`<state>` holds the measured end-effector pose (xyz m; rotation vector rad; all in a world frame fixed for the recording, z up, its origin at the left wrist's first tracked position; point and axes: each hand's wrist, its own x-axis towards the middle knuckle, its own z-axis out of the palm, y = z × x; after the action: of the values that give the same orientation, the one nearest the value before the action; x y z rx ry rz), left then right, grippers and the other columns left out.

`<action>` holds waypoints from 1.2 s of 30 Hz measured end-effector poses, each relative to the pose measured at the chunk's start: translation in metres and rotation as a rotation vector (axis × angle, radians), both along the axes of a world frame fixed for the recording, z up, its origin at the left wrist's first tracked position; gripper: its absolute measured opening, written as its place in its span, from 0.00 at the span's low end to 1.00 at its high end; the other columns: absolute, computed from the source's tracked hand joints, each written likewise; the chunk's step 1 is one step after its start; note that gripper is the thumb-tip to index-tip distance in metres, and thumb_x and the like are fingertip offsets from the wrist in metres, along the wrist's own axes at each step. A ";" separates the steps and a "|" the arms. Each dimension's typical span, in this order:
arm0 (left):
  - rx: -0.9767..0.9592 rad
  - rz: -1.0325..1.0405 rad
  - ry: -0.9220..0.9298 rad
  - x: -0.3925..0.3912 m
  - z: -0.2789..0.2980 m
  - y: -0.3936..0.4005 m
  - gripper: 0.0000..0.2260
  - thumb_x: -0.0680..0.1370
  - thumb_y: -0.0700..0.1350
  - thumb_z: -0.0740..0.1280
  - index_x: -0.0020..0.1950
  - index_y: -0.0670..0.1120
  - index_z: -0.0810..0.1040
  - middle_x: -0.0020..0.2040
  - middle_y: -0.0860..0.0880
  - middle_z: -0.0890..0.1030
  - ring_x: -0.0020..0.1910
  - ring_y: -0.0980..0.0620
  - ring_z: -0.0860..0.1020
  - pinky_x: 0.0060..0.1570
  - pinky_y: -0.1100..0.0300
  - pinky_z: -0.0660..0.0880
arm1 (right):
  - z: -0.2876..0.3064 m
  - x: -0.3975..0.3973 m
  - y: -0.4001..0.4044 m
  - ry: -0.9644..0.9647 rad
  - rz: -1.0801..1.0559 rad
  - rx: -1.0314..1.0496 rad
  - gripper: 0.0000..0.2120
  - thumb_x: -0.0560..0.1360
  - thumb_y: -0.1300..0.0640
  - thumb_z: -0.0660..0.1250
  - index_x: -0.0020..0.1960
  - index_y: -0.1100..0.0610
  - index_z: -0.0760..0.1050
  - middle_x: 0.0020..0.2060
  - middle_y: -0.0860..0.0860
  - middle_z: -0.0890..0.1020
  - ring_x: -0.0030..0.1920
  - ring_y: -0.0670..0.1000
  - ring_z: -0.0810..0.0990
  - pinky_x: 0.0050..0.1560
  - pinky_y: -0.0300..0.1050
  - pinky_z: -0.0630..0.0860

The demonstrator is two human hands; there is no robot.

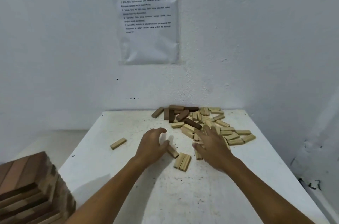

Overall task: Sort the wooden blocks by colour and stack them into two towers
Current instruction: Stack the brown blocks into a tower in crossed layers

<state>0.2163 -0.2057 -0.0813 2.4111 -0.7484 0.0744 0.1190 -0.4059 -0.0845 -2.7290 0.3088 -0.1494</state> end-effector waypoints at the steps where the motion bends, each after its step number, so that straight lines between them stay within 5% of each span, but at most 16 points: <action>1: -0.011 0.010 -0.012 0.011 -0.001 -0.006 0.19 0.78 0.49 0.67 0.68 0.47 0.73 0.67 0.48 0.76 0.67 0.49 0.71 0.67 0.52 0.68 | -0.001 0.011 -0.005 0.020 0.006 -0.034 0.27 0.82 0.43 0.53 0.79 0.45 0.51 0.79 0.54 0.50 0.78 0.57 0.42 0.76 0.60 0.44; 7: 0.006 -0.021 -0.076 0.071 -0.008 -0.043 0.16 0.79 0.45 0.64 0.67 0.48 0.74 0.68 0.50 0.75 0.72 0.49 0.67 0.71 0.41 0.58 | -0.010 0.064 -0.024 0.126 0.046 -0.157 0.27 0.82 0.38 0.43 0.79 0.43 0.46 0.79 0.53 0.41 0.77 0.58 0.35 0.73 0.65 0.38; 12: 0.105 -0.062 -0.122 0.100 -0.012 -0.062 0.22 0.82 0.46 0.59 0.76 0.46 0.64 0.77 0.50 0.63 0.78 0.52 0.51 0.74 0.51 0.43 | -0.014 0.097 -0.033 0.107 -0.008 -0.198 0.27 0.82 0.39 0.44 0.79 0.45 0.48 0.79 0.53 0.42 0.77 0.59 0.35 0.72 0.68 0.38; 18: 0.179 -0.098 -0.120 0.092 -0.023 -0.061 0.22 0.82 0.48 0.50 0.76 0.46 0.64 0.78 0.47 0.62 0.78 0.49 0.53 0.76 0.51 0.46 | -0.014 0.127 -0.027 -0.049 0.087 -0.335 0.37 0.73 0.39 0.29 0.79 0.46 0.49 0.79 0.53 0.51 0.79 0.57 0.44 0.73 0.66 0.39; 25: 0.089 -0.036 -0.123 0.059 -0.008 -0.039 0.31 0.74 0.52 0.44 0.67 0.42 0.76 0.71 0.45 0.73 0.73 0.46 0.65 0.71 0.51 0.60 | -0.009 0.123 -0.013 -0.105 0.178 -0.202 0.23 0.80 0.53 0.48 0.74 0.53 0.65 0.74 0.53 0.66 0.76 0.52 0.58 0.76 0.56 0.46; 28: 0.032 0.021 -0.145 0.044 -0.009 -0.030 0.21 0.75 0.43 0.54 0.60 0.38 0.80 0.65 0.42 0.78 0.68 0.42 0.70 0.64 0.51 0.69 | -0.011 0.114 -0.011 -0.163 0.198 -0.151 0.19 0.81 0.55 0.55 0.69 0.55 0.73 0.70 0.52 0.72 0.73 0.52 0.65 0.75 0.53 0.51; 33: 0.045 0.084 -0.137 0.028 -0.021 -0.018 0.15 0.80 0.44 0.61 0.64 0.43 0.79 0.70 0.49 0.74 0.72 0.51 0.63 0.63 0.57 0.68 | -0.006 0.100 -0.010 -0.200 0.222 -0.128 0.15 0.79 0.54 0.62 0.63 0.56 0.79 0.62 0.50 0.79 0.65 0.50 0.72 0.75 0.51 0.50; 36: 0.093 0.085 -0.135 0.018 -0.020 -0.011 0.16 0.81 0.48 0.61 0.66 0.43 0.77 0.71 0.50 0.72 0.73 0.51 0.61 0.63 0.58 0.67 | 0.003 0.102 -0.007 -0.217 0.195 -0.113 0.10 0.76 0.51 0.69 0.50 0.57 0.83 0.47 0.50 0.83 0.51 0.50 0.78 0.68 0.51 0.65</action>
<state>0.2339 -0.2171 -0.1015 2.5464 -0.7230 0.2439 0.2209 -0.4128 -0.0814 -2.8008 -0.0281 -0.4162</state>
